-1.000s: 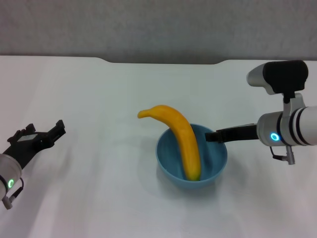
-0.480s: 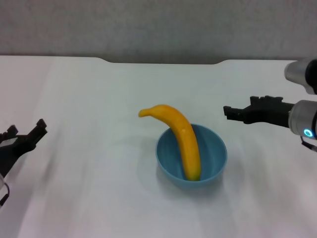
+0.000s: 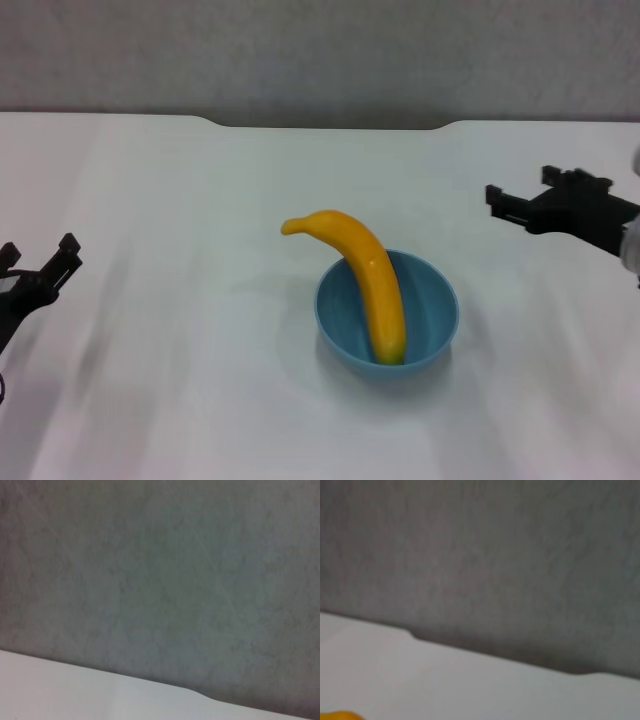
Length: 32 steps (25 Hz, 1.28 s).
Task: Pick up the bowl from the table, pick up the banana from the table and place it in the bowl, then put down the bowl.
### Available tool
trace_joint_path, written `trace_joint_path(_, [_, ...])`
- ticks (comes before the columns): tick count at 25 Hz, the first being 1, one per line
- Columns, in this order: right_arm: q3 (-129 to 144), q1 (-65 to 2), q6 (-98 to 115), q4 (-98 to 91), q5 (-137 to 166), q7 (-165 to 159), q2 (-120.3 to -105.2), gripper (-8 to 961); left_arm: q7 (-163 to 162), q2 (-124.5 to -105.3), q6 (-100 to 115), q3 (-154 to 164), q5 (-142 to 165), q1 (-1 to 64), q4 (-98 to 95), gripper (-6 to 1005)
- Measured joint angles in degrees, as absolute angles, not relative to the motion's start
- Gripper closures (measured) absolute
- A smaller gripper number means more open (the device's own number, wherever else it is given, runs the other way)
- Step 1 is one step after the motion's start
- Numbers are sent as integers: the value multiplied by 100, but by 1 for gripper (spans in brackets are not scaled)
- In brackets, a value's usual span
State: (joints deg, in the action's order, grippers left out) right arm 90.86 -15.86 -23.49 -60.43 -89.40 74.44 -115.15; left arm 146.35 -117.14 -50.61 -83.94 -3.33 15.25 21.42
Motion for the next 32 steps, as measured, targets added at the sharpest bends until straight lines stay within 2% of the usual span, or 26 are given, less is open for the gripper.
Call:
trace_joint_path(4, [9136,-1287,-2253,-5947,-10808,9398,-11532,74,14744,-11733,-5288,-8394,-397,1549,1972,105])
trace_joint_path(9, [9079,-1390,-2814,-5191,-12536,11186,-11505,74,14810,-11742,-5394,-8391,-456,1546,1947,105])
trace_joint_path(20, [7995,-1602,-6525,-2937,-14931,12883,-11460,73,14950,-11755,-5932,-8325,-441,1415,1884,106])
trace_joint_path(32, [8029,-1616,-5833,-2687,-14977,13249,-11473,73,15082,-11757,-5928,-8339,-479,1404,1784,106])
